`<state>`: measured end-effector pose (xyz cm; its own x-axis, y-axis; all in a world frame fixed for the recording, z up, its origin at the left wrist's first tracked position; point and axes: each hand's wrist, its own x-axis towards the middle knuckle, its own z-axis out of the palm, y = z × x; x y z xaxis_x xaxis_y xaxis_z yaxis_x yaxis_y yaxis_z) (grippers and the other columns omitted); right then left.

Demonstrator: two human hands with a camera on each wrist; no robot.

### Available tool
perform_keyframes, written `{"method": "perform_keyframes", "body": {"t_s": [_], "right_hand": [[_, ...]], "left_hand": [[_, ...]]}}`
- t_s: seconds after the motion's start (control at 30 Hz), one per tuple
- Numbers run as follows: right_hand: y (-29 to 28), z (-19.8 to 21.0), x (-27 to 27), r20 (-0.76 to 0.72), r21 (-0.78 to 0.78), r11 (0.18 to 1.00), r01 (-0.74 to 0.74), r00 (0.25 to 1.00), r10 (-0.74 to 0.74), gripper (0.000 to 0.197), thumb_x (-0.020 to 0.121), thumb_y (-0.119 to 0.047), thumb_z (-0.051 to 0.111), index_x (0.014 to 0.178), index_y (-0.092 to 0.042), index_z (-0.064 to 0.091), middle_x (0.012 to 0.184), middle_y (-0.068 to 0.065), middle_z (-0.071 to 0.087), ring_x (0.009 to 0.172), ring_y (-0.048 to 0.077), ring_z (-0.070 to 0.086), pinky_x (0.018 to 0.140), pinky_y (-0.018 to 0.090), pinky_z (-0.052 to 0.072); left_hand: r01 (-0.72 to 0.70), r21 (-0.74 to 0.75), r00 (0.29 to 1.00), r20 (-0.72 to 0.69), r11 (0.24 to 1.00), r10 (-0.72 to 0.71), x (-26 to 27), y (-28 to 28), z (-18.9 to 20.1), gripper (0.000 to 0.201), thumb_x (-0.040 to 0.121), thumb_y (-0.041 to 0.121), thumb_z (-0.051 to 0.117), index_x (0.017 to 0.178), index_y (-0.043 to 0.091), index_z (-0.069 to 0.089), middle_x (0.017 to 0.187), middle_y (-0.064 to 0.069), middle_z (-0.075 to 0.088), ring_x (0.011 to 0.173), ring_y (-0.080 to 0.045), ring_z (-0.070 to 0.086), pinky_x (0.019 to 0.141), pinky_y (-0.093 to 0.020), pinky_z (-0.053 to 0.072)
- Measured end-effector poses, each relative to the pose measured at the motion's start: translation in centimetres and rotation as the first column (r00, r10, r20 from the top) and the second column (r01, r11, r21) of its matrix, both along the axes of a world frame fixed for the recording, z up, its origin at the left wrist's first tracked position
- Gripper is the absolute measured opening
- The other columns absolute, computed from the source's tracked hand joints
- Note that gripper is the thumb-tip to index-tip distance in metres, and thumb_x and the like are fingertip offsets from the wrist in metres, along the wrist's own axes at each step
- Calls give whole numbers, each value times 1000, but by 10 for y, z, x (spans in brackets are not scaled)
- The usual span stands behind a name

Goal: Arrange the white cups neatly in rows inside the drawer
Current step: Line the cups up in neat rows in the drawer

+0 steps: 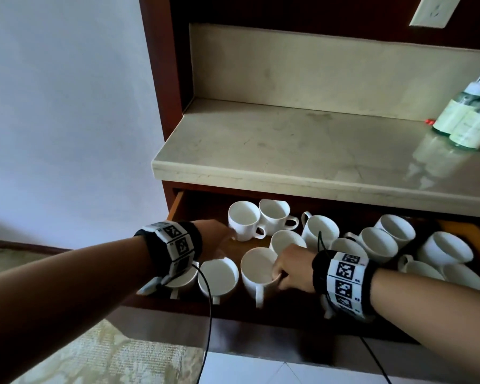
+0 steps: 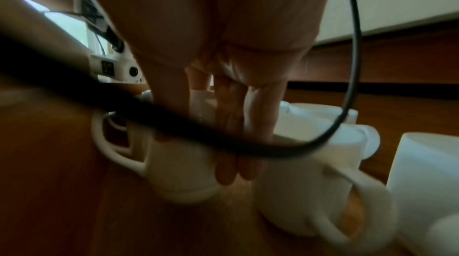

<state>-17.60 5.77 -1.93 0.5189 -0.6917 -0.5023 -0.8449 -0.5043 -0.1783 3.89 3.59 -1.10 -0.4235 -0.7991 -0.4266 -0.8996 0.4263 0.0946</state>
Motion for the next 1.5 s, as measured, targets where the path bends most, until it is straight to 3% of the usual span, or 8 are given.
{"method": "perform_keyframes", "body": {"t_s": [0.1, 0.27, 0.5, 0.73, 0.97, 1.17, 1.37, 1.5], "right_hand": [[-6, -16, 7, -70, -22, 1000, -21, 997, 19, 22, 83, -25, 68, 96, -8, 72, 98, 10, 71, 94, 25, 65, 83, 29, 50], [-12, -28, 11, -86, -50, 999, 3, 996, -7, 24, 80, -22, 72, 101, -11, 73, 103, 9, 71, 98, 27, 66, 87, 33, 54], [-12, -37, 9, -139, 12, 997, 73, 988, -70, 28, 83, -9, 65, 110, -12, 71, 118, 9, 66, 108, 26, 63, 94, 34, 52], [-10, -38, 10, -175, 90, 992, 85, 982, -69, 32, 79, -15, 68, 111, -17, 71, 115, 4, 69, 103, 22, 65, 94, 35, 53], [-8, -25, 13, -244, 173, 984, -43, 966, 85, 36, 91, -15, 57, 126, -11, 61, 128, 11, 61, 115, 28, 58, 93, 31, 47], [-5, -20, 8, -213, 195, 979, -61, 972, 103, 51, 86, -5, 61, 133, -24, 55, 143, 3, 47, 127, 23, 49, 106, 31, 41], [-9, 3, -12, -57, 265, 960, 87, 996, -75, 51, 82, 1, 61, 126, -22, 56, 103, 5, 66, 79, 18, 62, 69, 25, 53], [-20, 30, -32, 6, 181, 953, 241, 969, -246, 33, 84, -3, 55, 110, -23, 61, 96, 11, 74, 71, 22, 68, 64, 29, 54]], "left_hand": [[41, 62, 985, 162, 997, -51, -8, 7, -10, 44, 93, 26, 54, 135, 19, 48, 138, -3, 52, 129, -22, 47, 104, -32, 38], [38, 79, 980, 192, 996, -52, -18, 8, -16, 42, 94, 13, 52, 135, 19, 48, 136, -8, 53, 127, -27, 49, 100, -33, 41], [57, 87, 983, 171, 995, -72, -20, 2, -17, 49, 89, 0, 49, 132, 25, 53, 131, -5, 59, 123, -25, 54, 100, -34, 46], [51, 90, 985, 158, 995, -65, -20, 0, -21, 50, 89, -2, 49, 131, 24, 54, 130, -5, 59, 121, -26, 55, 99, -34, 47], [67, 104, 991, 108, 992, -78, -17, -3, -24, 49, 90, -2, 46, 129, 26, 56, 129, -1, 61, 122, -22, 55, 103, -34, 45], [16, 97, 995, 99, 995, -25, -12, -1, -26, 46, 93, 7, 49, 135, 25, 49, 139, -1, 53, 129, -21, 49, 105, -33, 42], [50, 88, 991, 117, 995, -61, -9, 2, -18, 47, 93, 12, 49, 138, 23, 46, 141, -2, 51, 131, -20, 47, 107, -32, 39], [24, 87, 998, 59, 996, -29, -10, -1, -6, 41, 93, 13, 47, 130, 29, 54, 135, 3, 56, 125, -18, 52, 105, -32, 41]]}}
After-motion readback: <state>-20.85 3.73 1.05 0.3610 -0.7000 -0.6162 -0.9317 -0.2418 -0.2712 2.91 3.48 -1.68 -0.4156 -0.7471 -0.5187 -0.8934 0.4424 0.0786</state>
